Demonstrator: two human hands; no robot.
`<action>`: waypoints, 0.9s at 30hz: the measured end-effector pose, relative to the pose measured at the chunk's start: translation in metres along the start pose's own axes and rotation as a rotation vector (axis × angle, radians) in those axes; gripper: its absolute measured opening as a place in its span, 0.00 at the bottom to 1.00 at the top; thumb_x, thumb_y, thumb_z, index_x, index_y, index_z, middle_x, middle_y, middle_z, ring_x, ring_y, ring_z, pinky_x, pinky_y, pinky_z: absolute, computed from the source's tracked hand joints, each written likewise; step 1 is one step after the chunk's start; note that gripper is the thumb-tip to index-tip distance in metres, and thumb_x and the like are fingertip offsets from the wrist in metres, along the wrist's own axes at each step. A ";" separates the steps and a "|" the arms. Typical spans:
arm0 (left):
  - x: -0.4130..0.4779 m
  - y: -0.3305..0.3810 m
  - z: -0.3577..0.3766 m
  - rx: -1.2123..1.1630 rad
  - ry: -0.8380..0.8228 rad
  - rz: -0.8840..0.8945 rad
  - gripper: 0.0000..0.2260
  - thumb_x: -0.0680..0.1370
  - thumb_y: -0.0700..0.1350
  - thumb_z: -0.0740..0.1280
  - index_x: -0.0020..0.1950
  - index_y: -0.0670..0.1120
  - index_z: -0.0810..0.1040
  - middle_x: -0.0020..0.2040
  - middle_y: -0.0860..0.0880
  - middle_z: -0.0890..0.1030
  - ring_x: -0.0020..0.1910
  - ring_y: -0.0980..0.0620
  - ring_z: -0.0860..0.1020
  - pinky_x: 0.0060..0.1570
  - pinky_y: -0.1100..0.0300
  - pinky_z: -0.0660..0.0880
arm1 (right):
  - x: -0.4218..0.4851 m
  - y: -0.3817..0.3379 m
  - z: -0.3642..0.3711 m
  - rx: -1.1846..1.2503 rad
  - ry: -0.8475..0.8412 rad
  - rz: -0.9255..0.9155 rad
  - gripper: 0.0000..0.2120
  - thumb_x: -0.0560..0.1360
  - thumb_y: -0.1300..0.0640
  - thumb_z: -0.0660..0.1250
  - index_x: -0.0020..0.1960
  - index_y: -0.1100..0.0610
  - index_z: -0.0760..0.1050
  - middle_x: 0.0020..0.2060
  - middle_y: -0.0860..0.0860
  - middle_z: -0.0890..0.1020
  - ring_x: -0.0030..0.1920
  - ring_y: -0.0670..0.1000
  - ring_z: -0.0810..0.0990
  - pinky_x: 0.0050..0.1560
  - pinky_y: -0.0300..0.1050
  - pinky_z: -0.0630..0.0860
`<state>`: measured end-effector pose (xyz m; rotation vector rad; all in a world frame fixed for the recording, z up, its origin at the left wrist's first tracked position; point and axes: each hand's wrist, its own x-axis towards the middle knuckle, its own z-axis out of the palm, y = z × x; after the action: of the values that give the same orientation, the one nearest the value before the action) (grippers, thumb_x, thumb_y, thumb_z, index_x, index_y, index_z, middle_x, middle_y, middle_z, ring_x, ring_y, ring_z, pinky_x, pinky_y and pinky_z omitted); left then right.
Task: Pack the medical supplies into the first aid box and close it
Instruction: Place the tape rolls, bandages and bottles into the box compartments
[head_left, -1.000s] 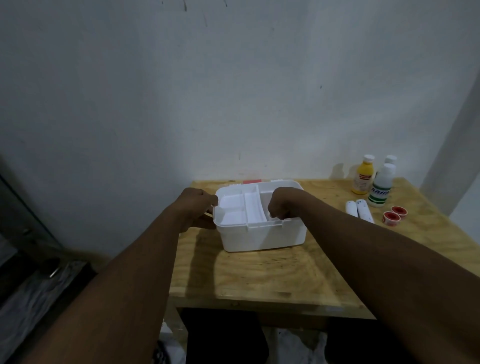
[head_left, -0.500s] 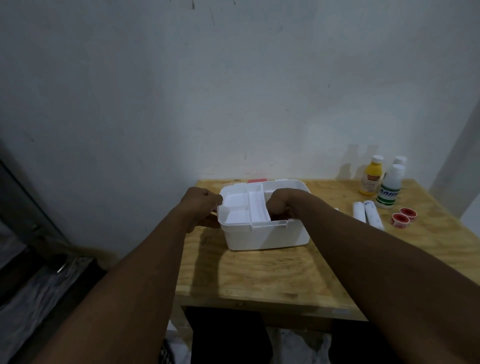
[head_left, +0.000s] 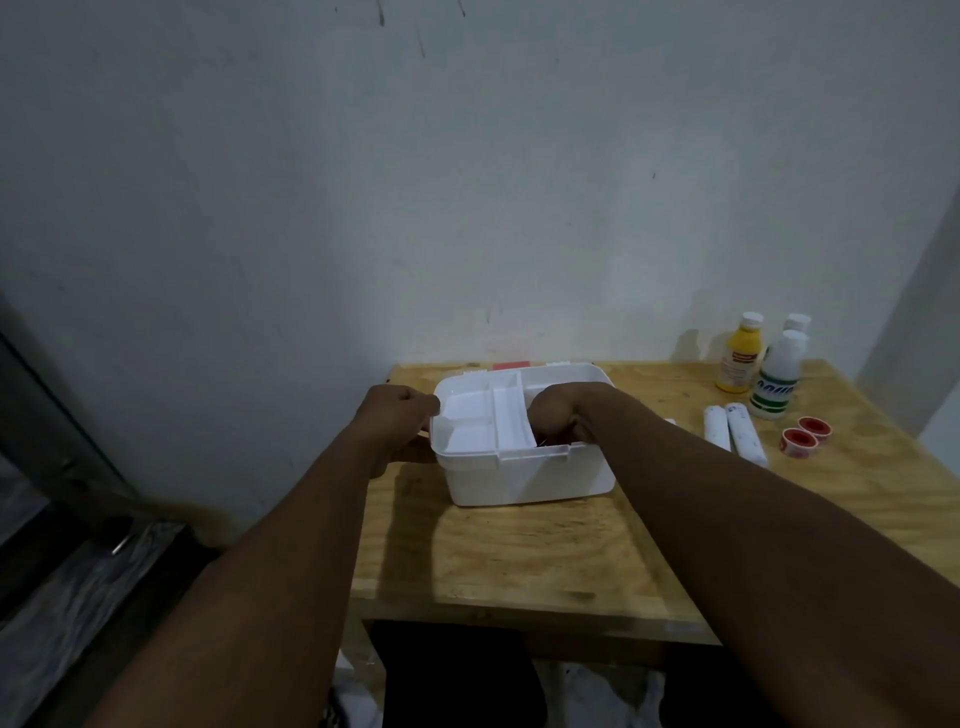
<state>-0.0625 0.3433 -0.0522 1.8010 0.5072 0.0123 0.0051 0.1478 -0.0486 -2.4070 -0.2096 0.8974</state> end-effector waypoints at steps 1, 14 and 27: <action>0.000 -0.001 0.000 -0.002 0.004 0.001 0.05 0.79 0.38 0.68 0.51 0.36 0.81 0.51 0.37 0.82 0.44 0.38 0.85 0.36 0.51 0.83 | -0.001 0.001 0.000 0.025 -0.006 0.001 0.10 0.77 0.67 0.64 0.37 0.62 0.75 0.36 0.55 0.78 0.34 0.52 0.77 0.33 0.42 0.74; 0.002 -0.015 0.018 -0.009 0.192 0.120 0.05 0.77 0.45 0.70 0.46 0.44 0.83 0.48 0.44 0.83 0.45 0.41 0.83 0.34 0.53 0.83 | -0.040 0.041 -0.063 0.544 0.891 -0.241 0.10 0.77 0.62 0.62 0.47 0.65 0.81 0.37 0.62 0.85 0.28 0.54 0.83 0.25 0.41 0.77; -0.003 -0.023 0.030 -0.017 0.283 0.169 0.06 0.78 0.48 0.68 0.47 0.47 0.83 0.47 0.48 0.81 0.44 0.45 0.81 0.28 0.58 0.79 | -0.024 0.126 -0.025 -0.362 0.721 -0.001 0.09 0.75 0.53 0.66 0.52 0.55 0.78 0.50 0.52 0.82 0.52 0.55 0.80 0.52 0.49 0.73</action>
<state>-0.0650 0.3196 -0.0814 1.8307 0.5497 0.3913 -0.0029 0.0245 -0.0894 -2.8875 -0.0975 -0.0605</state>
